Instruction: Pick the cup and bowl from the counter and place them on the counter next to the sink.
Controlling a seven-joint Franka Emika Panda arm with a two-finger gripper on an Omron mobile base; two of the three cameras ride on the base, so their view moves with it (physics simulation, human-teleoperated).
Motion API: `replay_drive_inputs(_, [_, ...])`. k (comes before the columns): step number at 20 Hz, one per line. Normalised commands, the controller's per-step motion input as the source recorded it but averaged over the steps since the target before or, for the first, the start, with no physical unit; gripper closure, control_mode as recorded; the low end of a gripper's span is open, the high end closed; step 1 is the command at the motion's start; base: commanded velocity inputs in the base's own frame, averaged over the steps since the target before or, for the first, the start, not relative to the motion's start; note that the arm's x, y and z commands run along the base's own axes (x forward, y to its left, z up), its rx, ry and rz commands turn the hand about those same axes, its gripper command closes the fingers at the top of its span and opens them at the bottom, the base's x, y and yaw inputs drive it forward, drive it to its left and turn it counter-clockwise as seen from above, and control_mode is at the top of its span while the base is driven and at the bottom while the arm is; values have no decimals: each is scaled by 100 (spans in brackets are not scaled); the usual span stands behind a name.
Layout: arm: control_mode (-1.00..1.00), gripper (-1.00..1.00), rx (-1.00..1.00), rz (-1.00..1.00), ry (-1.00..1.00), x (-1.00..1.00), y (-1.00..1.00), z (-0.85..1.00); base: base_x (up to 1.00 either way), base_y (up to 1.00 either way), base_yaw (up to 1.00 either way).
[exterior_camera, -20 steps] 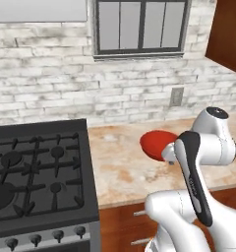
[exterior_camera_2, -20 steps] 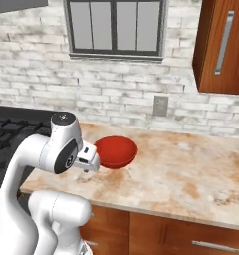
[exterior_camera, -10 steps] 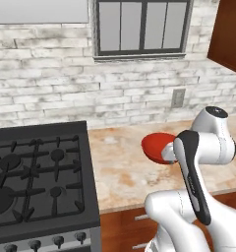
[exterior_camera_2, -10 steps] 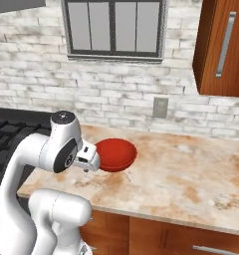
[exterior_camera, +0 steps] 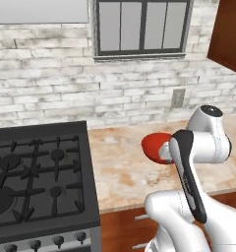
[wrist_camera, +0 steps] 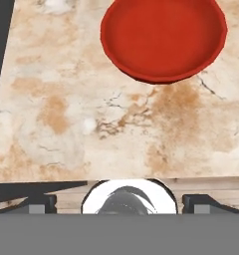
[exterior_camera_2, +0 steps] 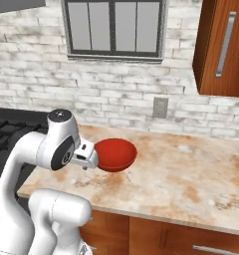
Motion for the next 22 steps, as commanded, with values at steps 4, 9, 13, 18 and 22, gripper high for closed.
replay_drive_inputs(4, [-100, -100, -17, 8, 12, 29, 25, 32, 0, 0, 0])
replay_drive_inputs(9, [-100, -100, -17, 5, 2, 46, 4, 0, 0, 0, 0])
replay_drive_inputs(13, [-100, -100, -14, 8, 7, 64, 0, 0, 0, 0, 0])
replay_drive_inputs(18, [-100, -100, -3, 14, 6, 87, -13, 0, 0, 0, 0])
replay_drive_inputs(22, [-100, -100, 0, 16, 1, 75, -11, 0, 0, 0, 0])
